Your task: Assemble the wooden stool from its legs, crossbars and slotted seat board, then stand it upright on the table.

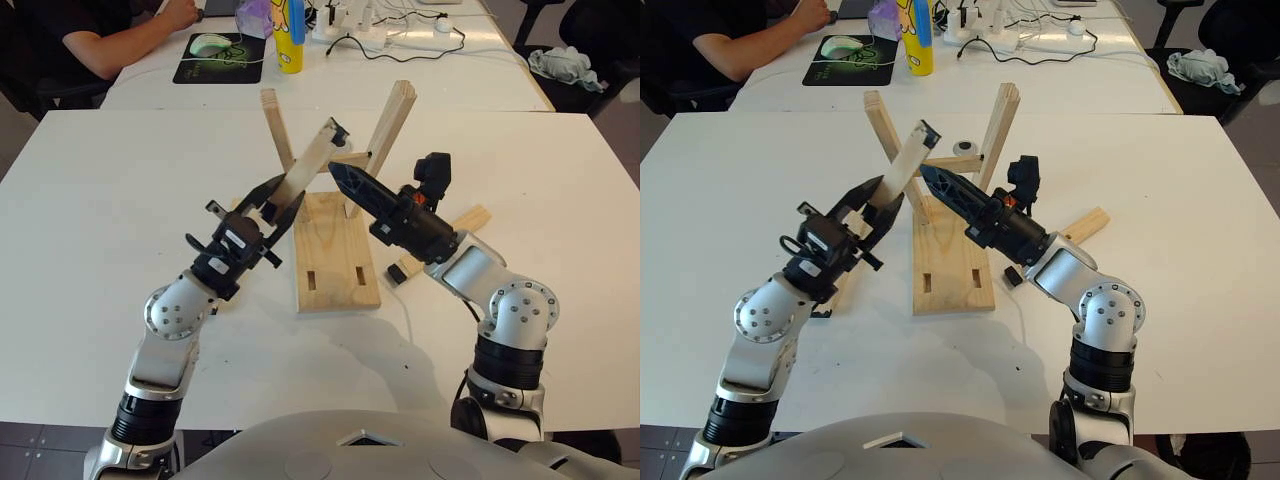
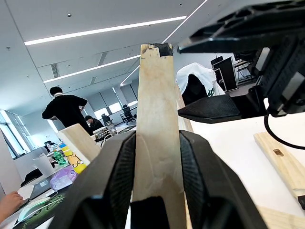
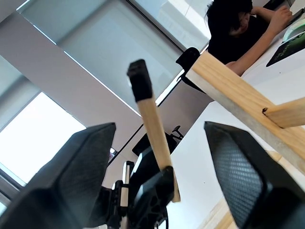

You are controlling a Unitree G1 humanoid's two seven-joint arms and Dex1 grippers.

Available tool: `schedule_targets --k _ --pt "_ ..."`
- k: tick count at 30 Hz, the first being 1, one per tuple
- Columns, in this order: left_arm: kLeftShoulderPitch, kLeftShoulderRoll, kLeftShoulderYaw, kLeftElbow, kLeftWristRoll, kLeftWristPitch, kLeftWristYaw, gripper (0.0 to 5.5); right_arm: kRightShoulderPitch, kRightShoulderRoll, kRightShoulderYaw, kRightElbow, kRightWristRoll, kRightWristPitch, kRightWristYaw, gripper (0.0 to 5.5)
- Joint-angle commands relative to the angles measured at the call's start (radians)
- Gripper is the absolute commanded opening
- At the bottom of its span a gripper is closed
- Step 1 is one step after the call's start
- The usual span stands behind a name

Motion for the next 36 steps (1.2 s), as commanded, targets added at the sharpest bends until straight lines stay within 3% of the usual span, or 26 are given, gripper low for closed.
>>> schedule_targets --k 1,6,26,33,34,36 --pt "0.001 -0.017 -0.027 0.006 0.029 0.002 0.014 1.33 -0.034 0.002 0.015 0.017 0.015 -0.026 -0.03 3.45" --pt "0.011 -0.025 -0.043 0.002 0.043 0.005 0.02 1.33 -0.035 0.006 0.027 0.016 0.011 -0.055 -0.048 3.45" --pt "0.025 -0.035 -0.041 0.007 0.046 0.024 0.038 1.34 -0.025 -0.018 0.047 0.015 0.022 -0.079 -0.052 0.63" --pt "0.004 -0.041 -0.055 0.026 0.109 0.099 0.068 1.33 -0.026 -0.03 0.058 0.024 -0.004 -0.089 -0.049 0.52" --pt "0.0 -0.045 -0.054 0.03 0.097 0.112 0.066 1.7 -0.024 -0.034 0.064 0.024 -0.019 -0.091 -0.046 0.52" --pt "0.006 -0.05 -0.054 0.025 0.058 0.117 0.051 1.91 -0.019 -0.043 0.074 0.023 -0.051 -0.096 -0.039 0.44"
